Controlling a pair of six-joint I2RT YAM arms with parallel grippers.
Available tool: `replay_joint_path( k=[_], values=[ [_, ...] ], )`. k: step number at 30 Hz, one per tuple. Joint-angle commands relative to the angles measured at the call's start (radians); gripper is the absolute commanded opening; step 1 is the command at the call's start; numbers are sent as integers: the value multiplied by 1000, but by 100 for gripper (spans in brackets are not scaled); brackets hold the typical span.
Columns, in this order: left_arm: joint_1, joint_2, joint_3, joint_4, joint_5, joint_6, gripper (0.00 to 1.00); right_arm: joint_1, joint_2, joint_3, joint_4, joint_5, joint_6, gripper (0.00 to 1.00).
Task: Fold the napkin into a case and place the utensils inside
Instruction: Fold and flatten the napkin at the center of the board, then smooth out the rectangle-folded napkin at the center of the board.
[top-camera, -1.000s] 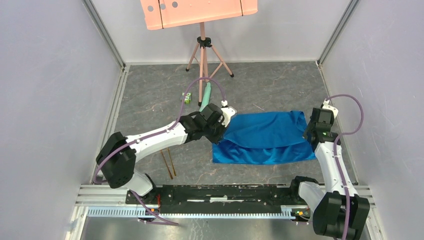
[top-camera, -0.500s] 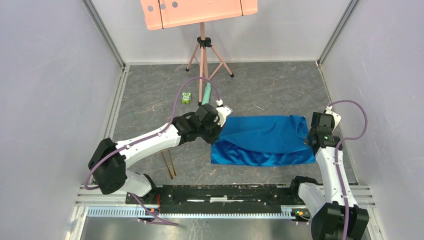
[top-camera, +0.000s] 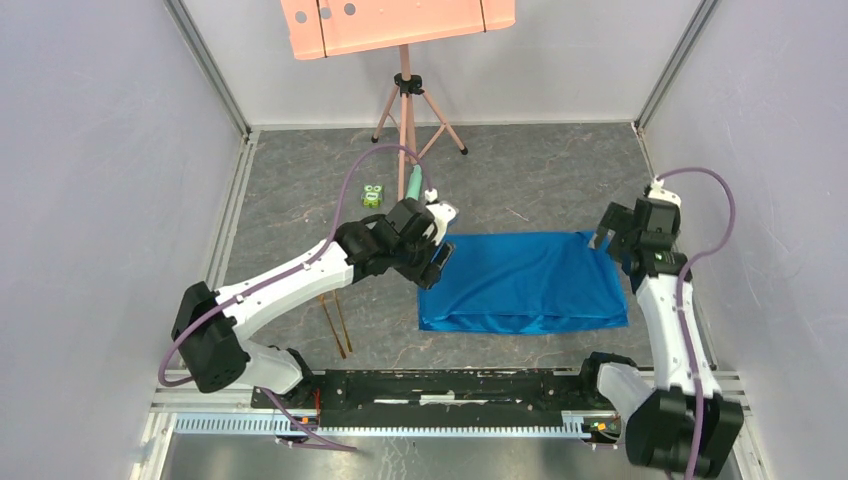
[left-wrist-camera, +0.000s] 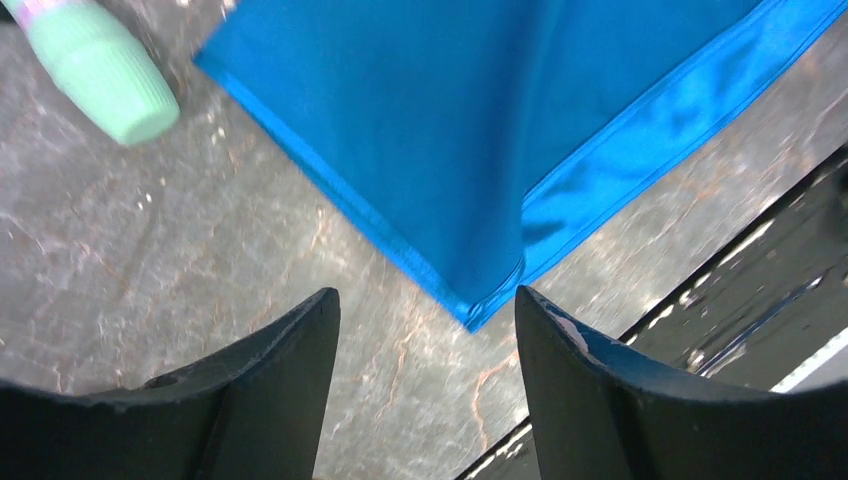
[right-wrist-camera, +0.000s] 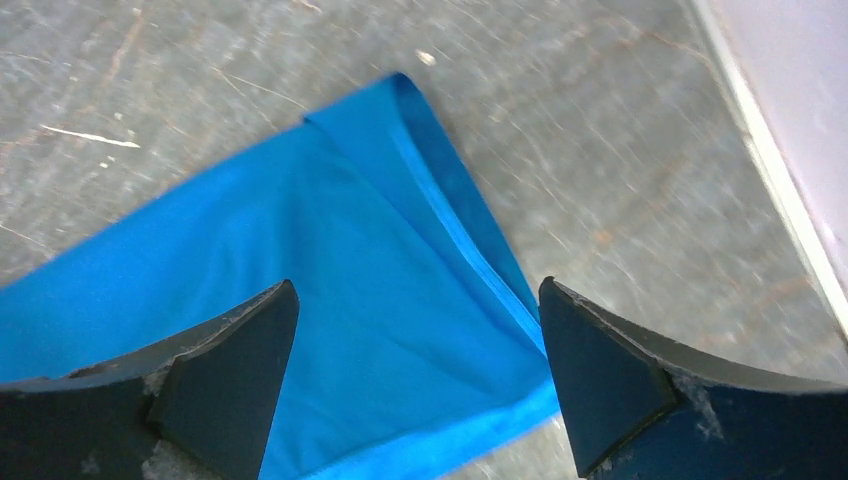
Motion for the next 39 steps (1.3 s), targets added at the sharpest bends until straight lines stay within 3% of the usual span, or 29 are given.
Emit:
replay_joint_path(
  k=[1, 6, 11, 14, 21, 24, 28, 32, 36, 39],
  values=[
    [4, 28, 62, 164, -40, -78, 72, -18, 177, 62, 217, -128, -40, 94],
    [21, 147, 99, 308, -88, -129, 72, -105, 349, 93, 305, -181, -34, 90],
    [59, 285, 167, 324, -31, -157, 69, -219, 445, 62, 442, -373, -59, 81],
    [71, 347, 184, 336, -31, -158, 68, -231, 525, 89, 446, -461, -76, 70],
    [102, 405, 183, 345, -33, -160, 65, -231, 621, 78, 500, -557, -78, 60],
    [101, 416, 165, 357, -44, -149, 65, -231, 628, 78, 521, -530, -73, 53],
    [103, 437, 147, 365, -64, -149, 66, -231, 660, 98, 525, -479, -57, 23],
    [113, 476, 115, 382, -98, -158, 66, -231, 621, 78, 550, -346, -37, 5],
    [118, 492, 114, 364, -148, -152, 65, -229, 547, 25, 663, -318, -18, 4],
    [118, 478, 101, 378, -173, -123, 65, -230, 578, 61, 650, -281, -47, 5]
  ],
)
